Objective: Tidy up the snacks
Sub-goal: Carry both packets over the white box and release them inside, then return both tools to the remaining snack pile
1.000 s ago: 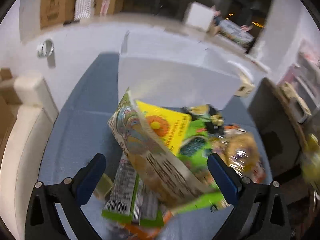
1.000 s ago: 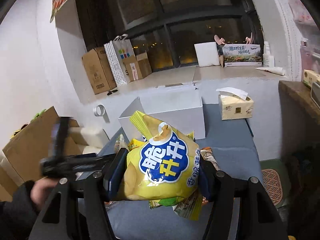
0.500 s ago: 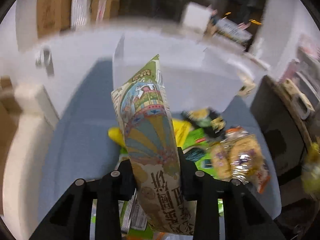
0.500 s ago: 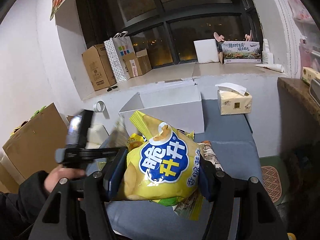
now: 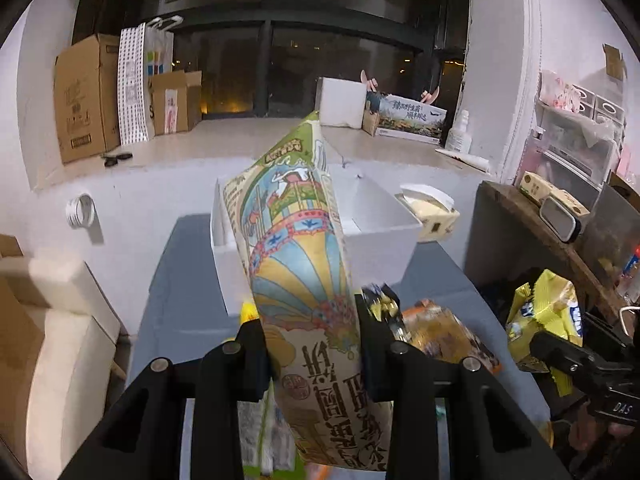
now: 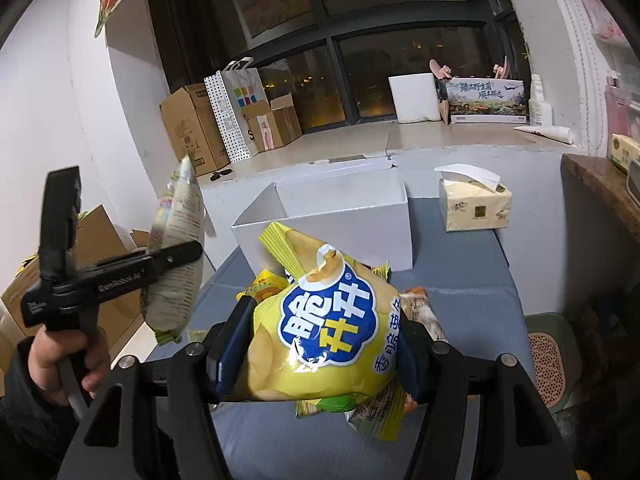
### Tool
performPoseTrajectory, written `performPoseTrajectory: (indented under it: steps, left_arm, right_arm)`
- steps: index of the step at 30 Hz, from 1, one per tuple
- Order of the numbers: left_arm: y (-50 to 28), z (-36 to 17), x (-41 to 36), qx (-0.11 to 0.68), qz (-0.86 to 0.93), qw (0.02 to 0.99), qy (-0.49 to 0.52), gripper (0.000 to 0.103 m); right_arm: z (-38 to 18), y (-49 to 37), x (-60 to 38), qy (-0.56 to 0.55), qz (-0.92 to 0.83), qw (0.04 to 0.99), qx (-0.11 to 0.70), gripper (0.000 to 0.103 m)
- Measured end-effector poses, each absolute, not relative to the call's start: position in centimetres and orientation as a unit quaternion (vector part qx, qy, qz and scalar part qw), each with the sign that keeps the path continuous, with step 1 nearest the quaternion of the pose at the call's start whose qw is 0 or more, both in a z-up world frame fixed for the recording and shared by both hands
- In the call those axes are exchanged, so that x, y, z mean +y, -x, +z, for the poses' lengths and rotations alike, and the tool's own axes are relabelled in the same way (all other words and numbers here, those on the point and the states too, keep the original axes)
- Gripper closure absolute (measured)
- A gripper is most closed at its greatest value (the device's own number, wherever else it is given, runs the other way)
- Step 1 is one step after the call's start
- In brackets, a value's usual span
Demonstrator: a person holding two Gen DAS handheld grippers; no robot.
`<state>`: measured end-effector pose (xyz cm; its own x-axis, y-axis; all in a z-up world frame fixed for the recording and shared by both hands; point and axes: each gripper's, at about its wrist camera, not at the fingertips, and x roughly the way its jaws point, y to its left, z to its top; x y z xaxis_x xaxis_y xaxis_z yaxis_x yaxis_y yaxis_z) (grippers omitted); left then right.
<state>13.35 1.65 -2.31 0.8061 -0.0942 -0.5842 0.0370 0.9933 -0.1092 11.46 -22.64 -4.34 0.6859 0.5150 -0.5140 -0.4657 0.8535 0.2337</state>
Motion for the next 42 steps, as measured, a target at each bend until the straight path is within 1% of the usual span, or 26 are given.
performPoseTrajectory:
  steps: [5,9,13,19,24,25,26,27,28,29,30,33,38,42]
  left_arm:
    - [-16.8,-0.2,2.5,0.297,-0.042,0.953,0.044,0.065]
    - [-20.8,1.5,3.7,0.287,-0.050,0.956,0.044,0.065]
    - [-26.3,2.1,5.0,0.307,-0.044,0.949,0.051,0.065]
    - [-33.5,0.2,5.9,0.357,-0.012,0.933,0.041,0.065]
    - [-37.0,-2.0,6.0,0.382,0.003,0.924,0.027,0.065]
    - [-37.5,-2.4,6.0,0.381,0.018,0.924,0.020,0.063]
    - [-37.9,-2.8,6.2,0.385,0.028,0.922,0.021,0.059]
    - [-38.1,-3.2,6.4,0.389,0.036,0.920,0.024,0.041]
    - [-38.3,-3.5,6.6,0.392,0.044,0.919,0.024,0.026]
    - [-38.5,-3.6,6.7,0.392,0.048,0.918,0.021,0.000]
    - [-38.3,-3.6,6.7,0.387,0.049,0.921,0.017,0.000]
    - [-37.9,-3.5,6.6,0.385,0.047,0.922,0.003,0.000]
    - [-36.0,-2.8,6.2,0.376,0.041,0.926,0.009,0.000]
    - [-33.2,-1.6,5.6,0.358,0.024,0.933,0.005,0.000]
  right_arm:
    - [-3.5,-17.0,-21.3,-0.051,0.275,0.909,0.309,0.036]
    - [-1.9,-21.7,-20.5,-0.063,0.259,0.916,0.299,0.036]
    - [-0.4,-27.3,-18.1,-0.054,0.259,0.916,0.303,0.036]
    - [-0.4,-34.7,-14.8,-0.029,0.238,0.909,0.342,0.036]
    - [-1.6,-38.6,-13.4,-0.012,0.216,0.907,0.360,0.036]
    - [-1.9,-39.1,-13.4,-0.014,0.209,0.909,0.361,0.036]
    - [-2.2,-39.6,-13.5,-0.023,0.208,0.908,0.364,0.033]
    - [-2.4,-39.9,-13.5,-0.032,0.213,0.904,0.368,0.031]
    - [-2.7,-40.2,-13.5,-0.039,0.219,0.900,0.375,0.019]
    - [-3.0,-40.6,-13.5,-0.044,0.220,0.896,0.383,0.003]
    - [-3.3,-40.8,-13.5,-0.044,0.211,0.896,0.389,0.000]
    - [-3.7,-40.7,-13.8,-0.033,0.194,0.902,0.385,0.000]
    - [-3.6,-39.1,-13.9,-0.022,0.203,0.902,0.381,0.000]
    - [-2.2,-35.5,-13.9,0.001,0.248,0.908,0.338,0.000]
